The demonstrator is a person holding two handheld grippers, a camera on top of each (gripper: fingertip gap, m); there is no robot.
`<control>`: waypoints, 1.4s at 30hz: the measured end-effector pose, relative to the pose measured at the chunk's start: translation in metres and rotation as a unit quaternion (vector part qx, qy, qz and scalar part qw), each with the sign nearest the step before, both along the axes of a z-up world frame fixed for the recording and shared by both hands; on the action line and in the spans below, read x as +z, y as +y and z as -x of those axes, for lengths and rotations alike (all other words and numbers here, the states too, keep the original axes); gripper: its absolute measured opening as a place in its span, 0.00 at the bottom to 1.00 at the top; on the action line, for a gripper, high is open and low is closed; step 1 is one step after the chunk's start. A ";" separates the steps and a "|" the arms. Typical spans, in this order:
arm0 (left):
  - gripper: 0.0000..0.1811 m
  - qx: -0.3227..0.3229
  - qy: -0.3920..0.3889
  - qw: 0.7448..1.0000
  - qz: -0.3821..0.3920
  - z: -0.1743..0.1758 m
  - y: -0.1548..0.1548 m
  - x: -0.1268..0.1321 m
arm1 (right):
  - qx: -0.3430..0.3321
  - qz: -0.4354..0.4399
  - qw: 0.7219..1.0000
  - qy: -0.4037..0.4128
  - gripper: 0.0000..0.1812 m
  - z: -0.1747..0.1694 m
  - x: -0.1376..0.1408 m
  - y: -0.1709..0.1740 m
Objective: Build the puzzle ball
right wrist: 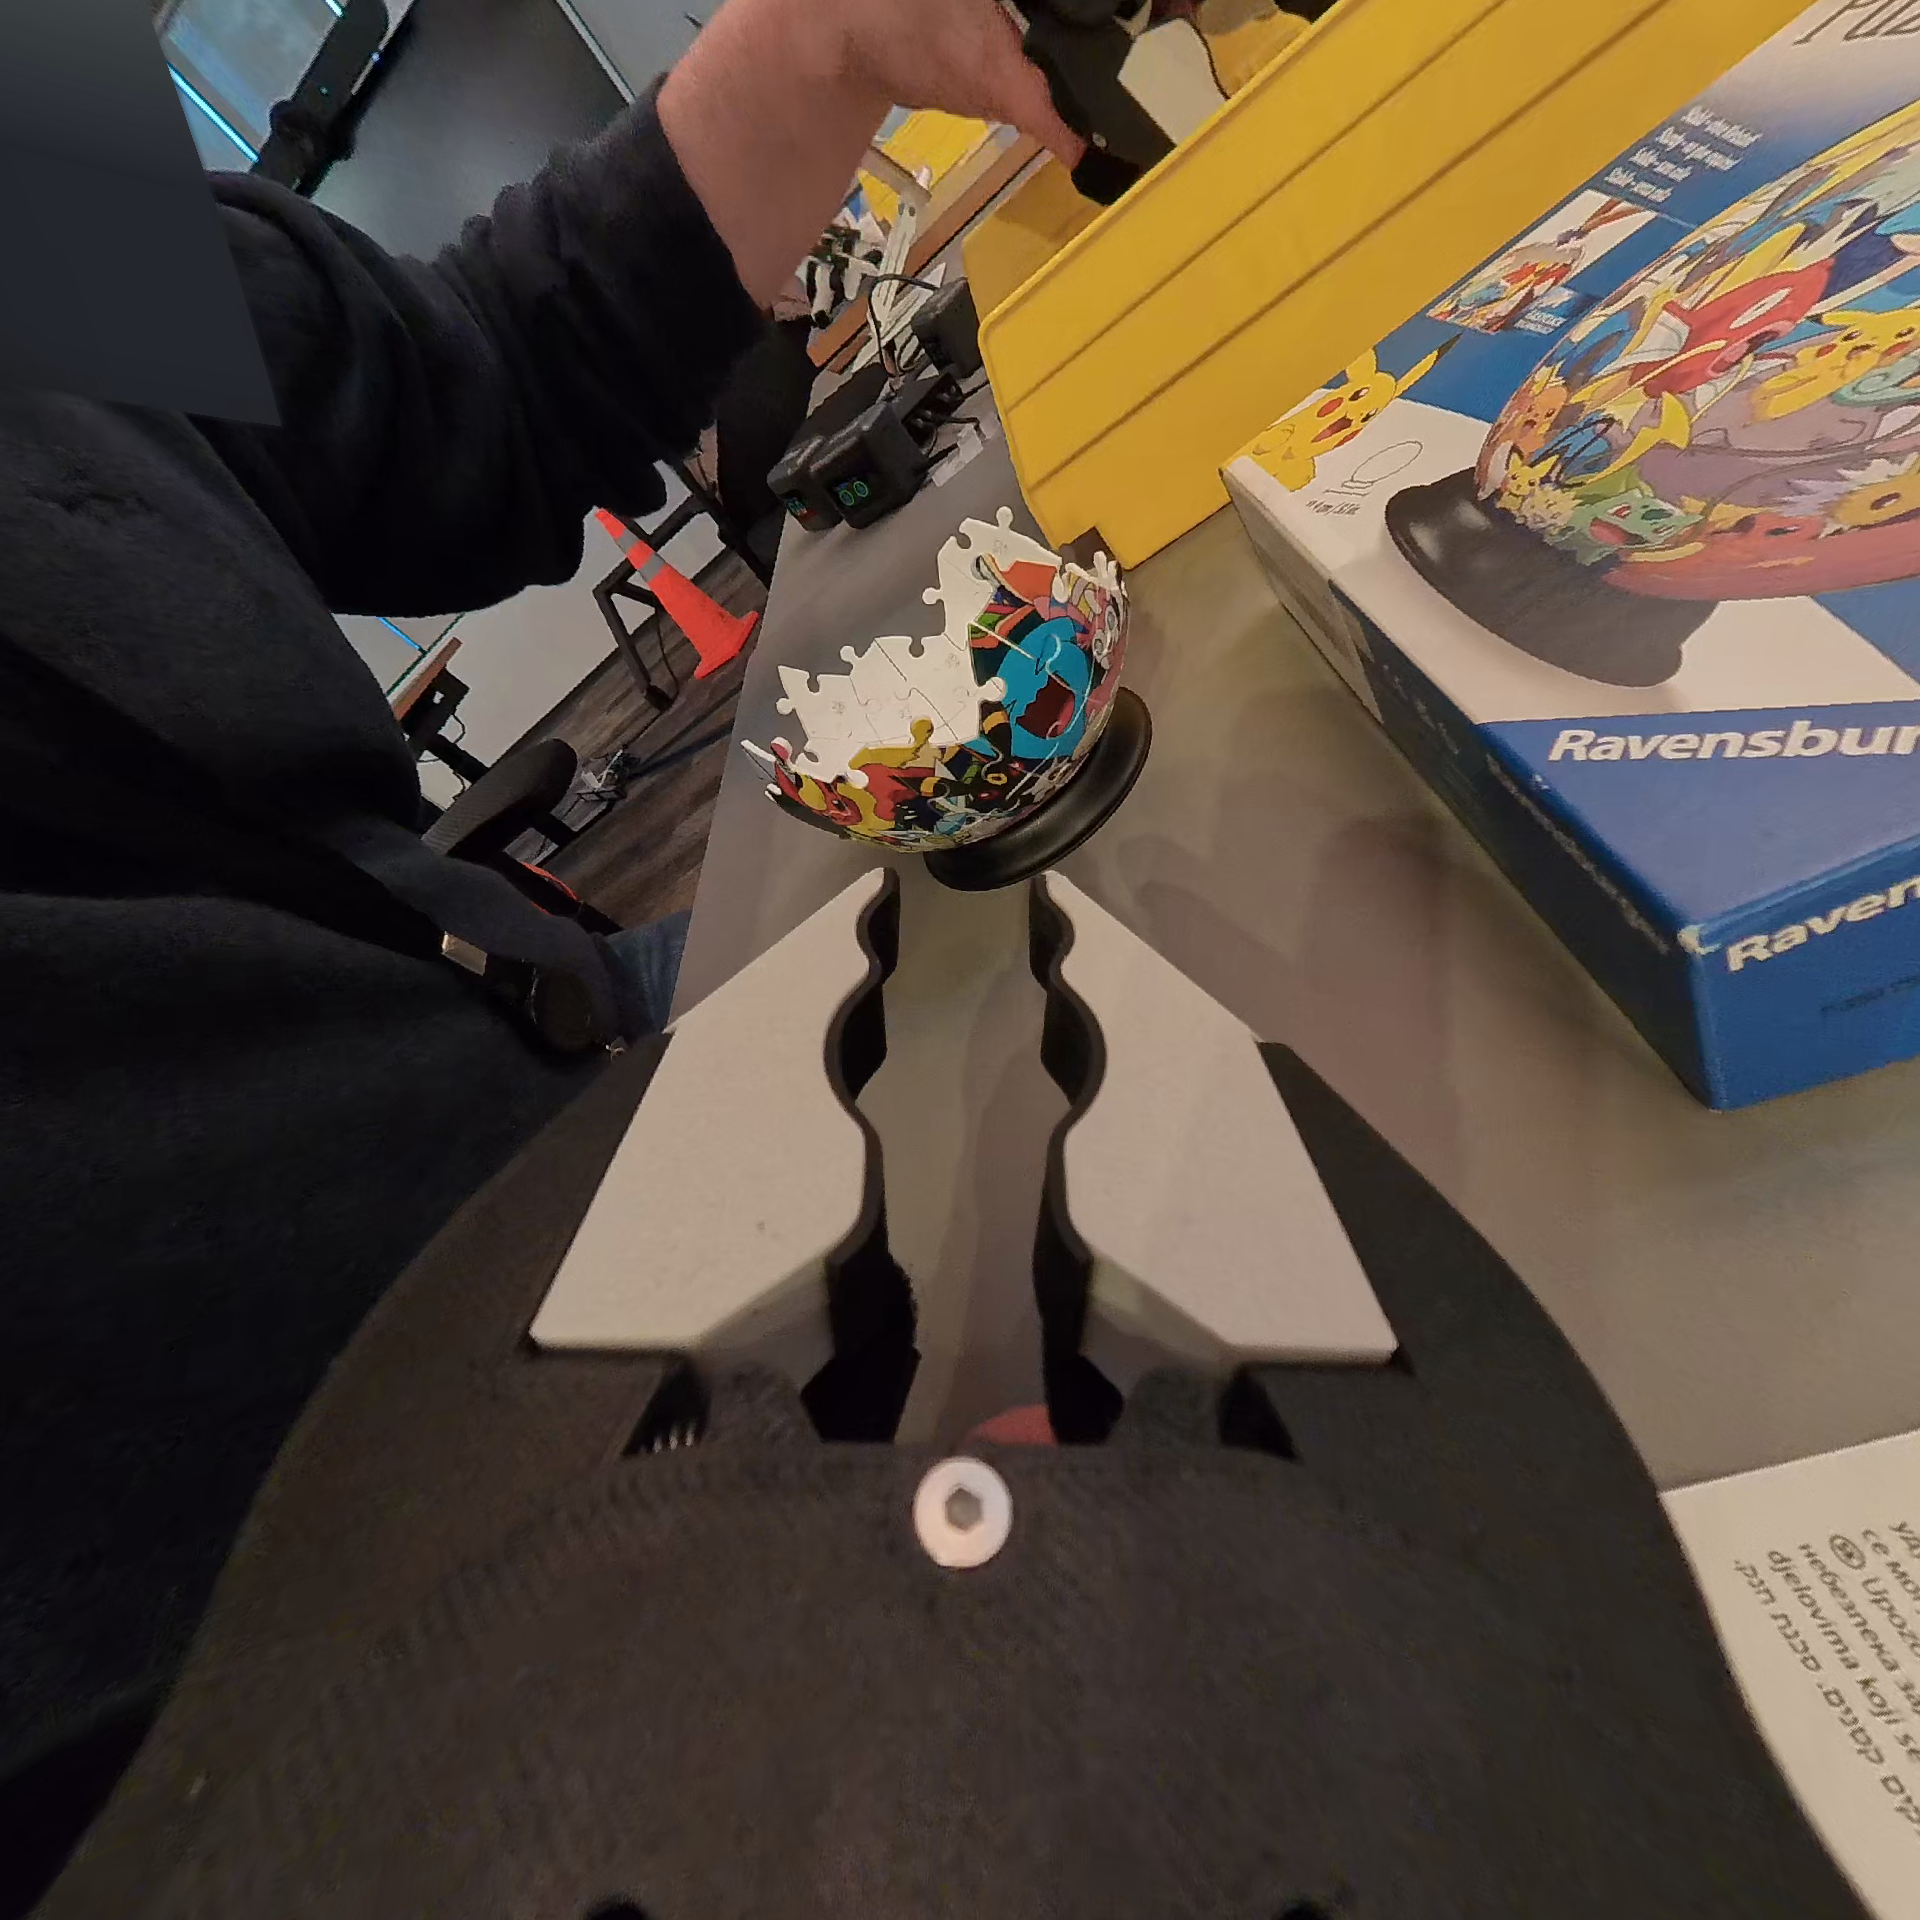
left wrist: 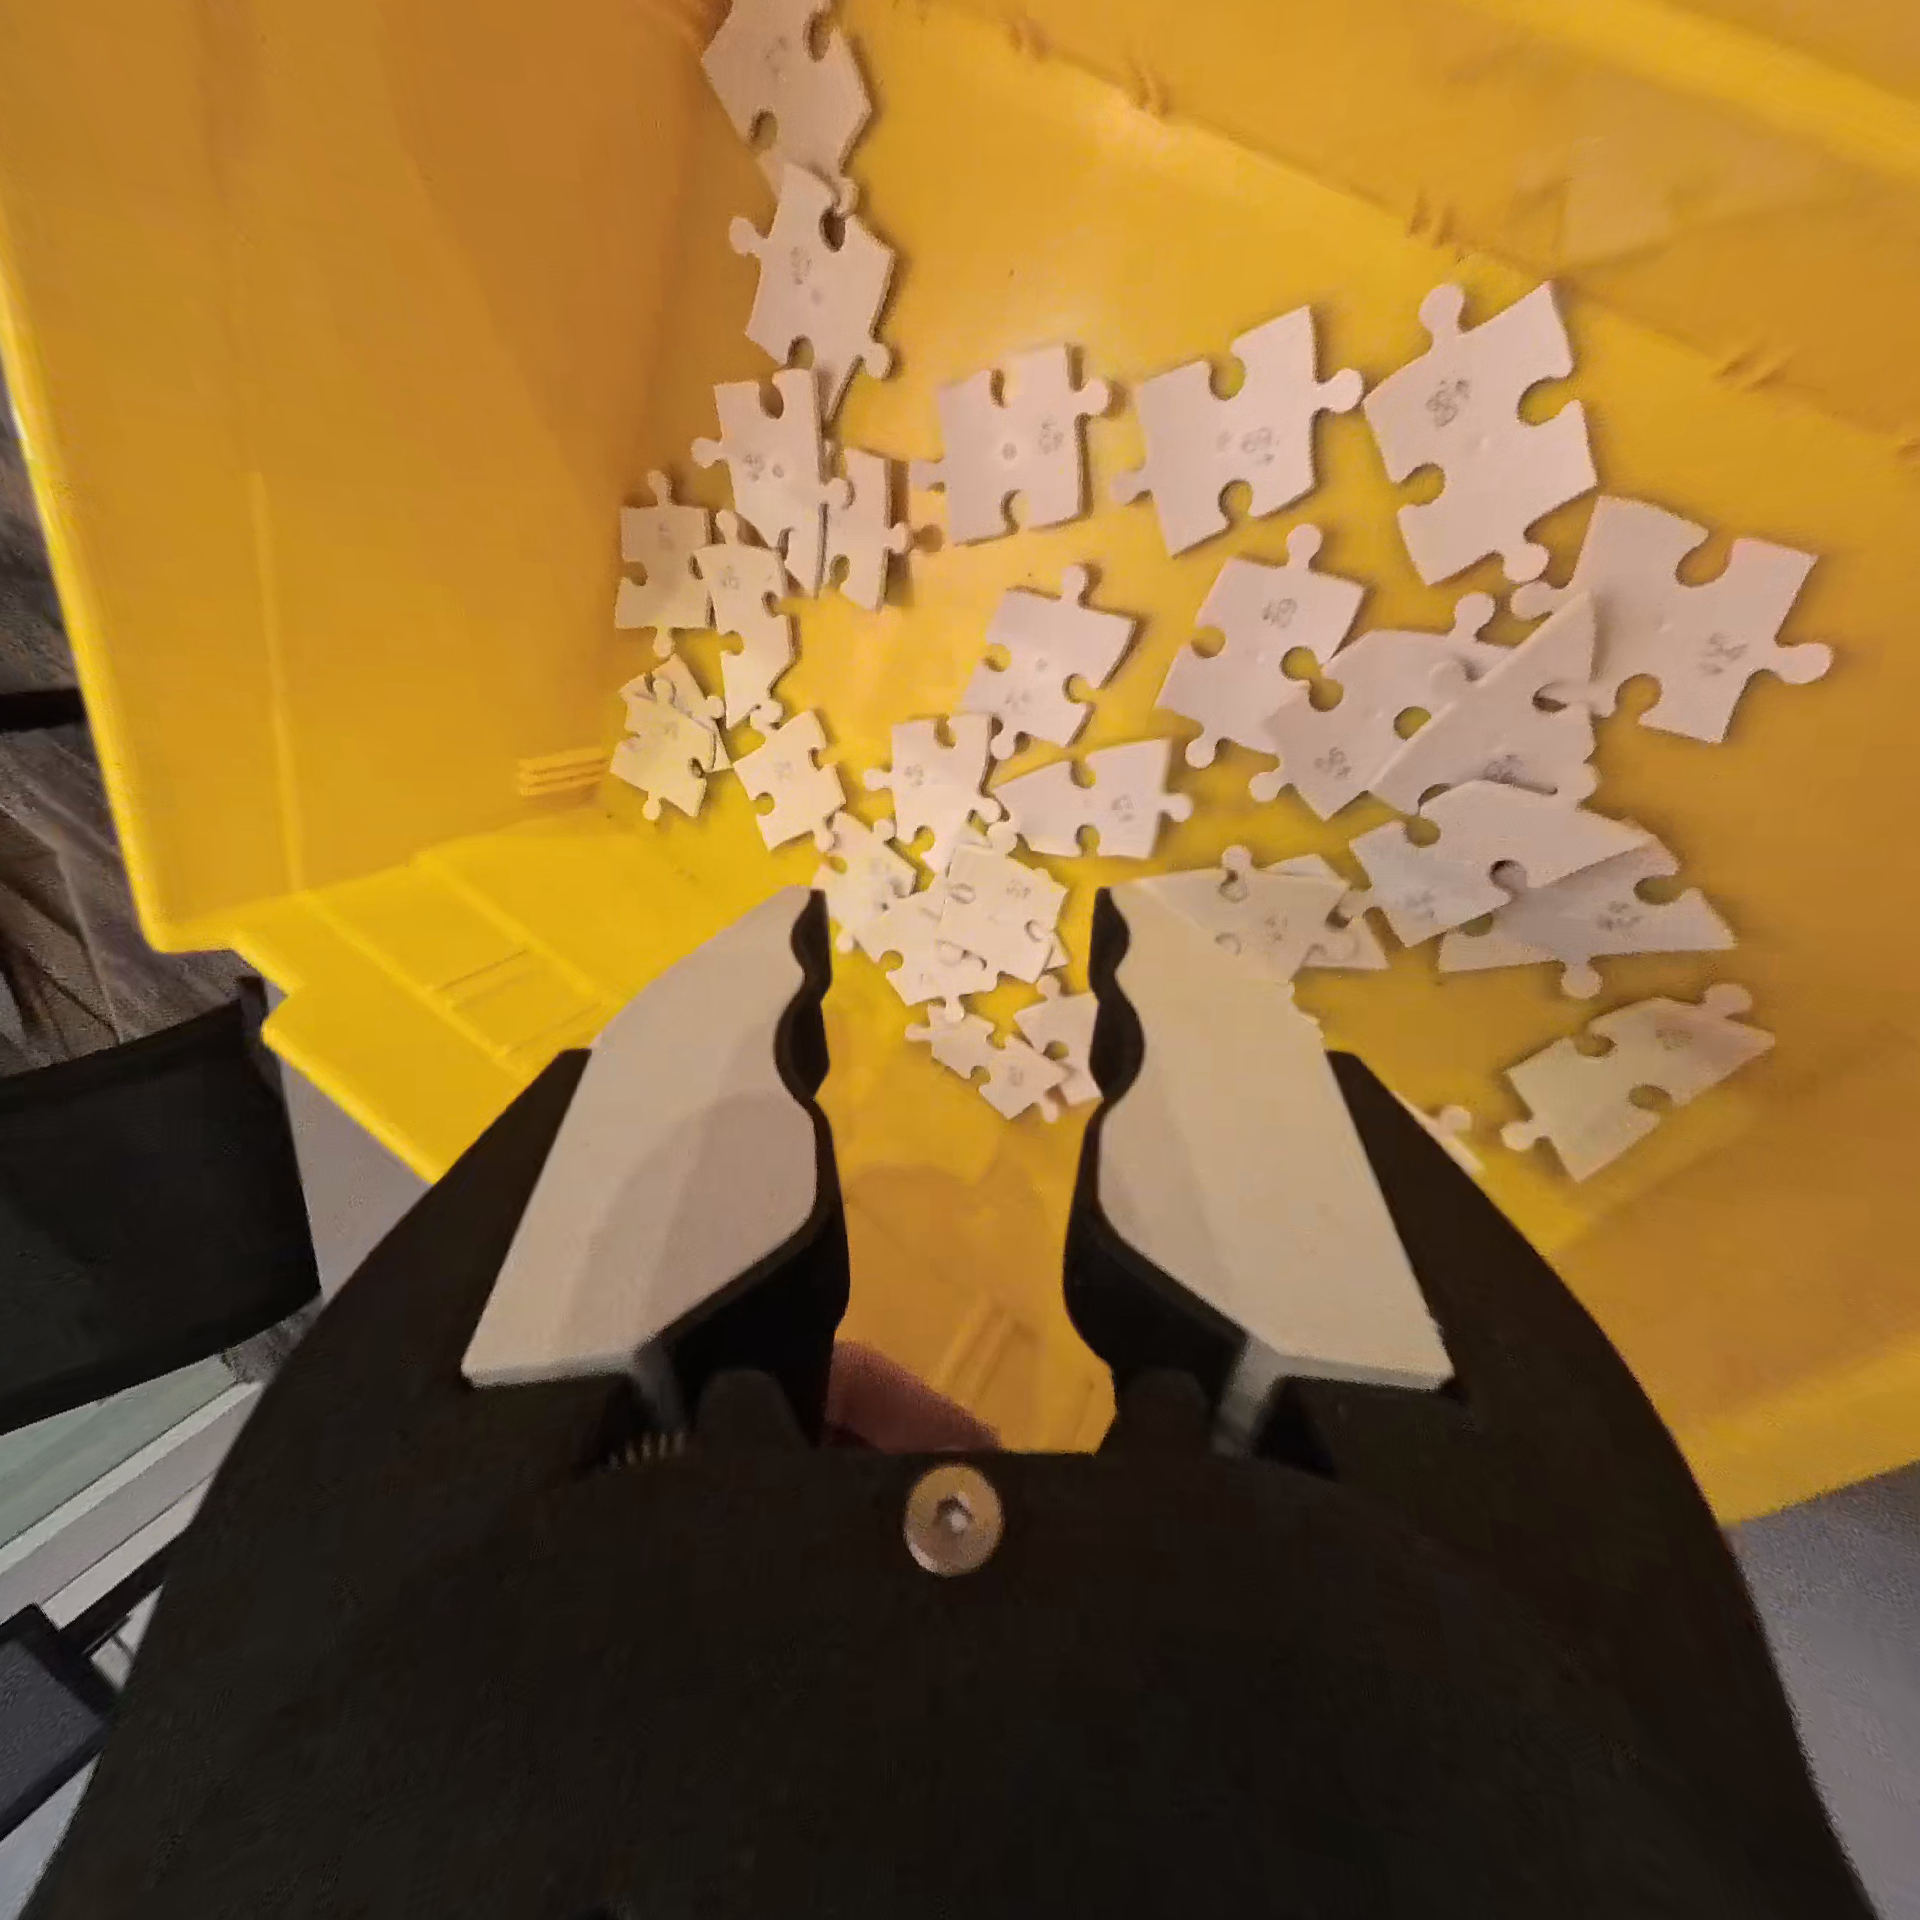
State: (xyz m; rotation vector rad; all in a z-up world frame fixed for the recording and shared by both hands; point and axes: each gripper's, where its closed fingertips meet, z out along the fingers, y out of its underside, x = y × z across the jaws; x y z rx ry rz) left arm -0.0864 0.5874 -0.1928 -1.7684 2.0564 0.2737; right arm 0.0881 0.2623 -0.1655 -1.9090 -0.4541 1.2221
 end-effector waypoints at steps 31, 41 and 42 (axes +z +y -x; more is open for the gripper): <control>0.27 0.007 0.127 0.992 0.019 0.012 0.009 -0.028 | 0.002 -0.002 1.000 0.001 0.13 0.000 0.001 -0.001; 0.28 0.030 0.174 0.984 -0.031 0.039 0.012 -0.019 | 0.002 -0.002 1.000 -0.001 0.13 0.000 0.000 -0.001; 0.27 0.038 0.160 0.986 -0.033 0.036 0.013 -0.015 | 0.002 -0.002 1.000 -0.001 0.13 0.000 0.000 -0.001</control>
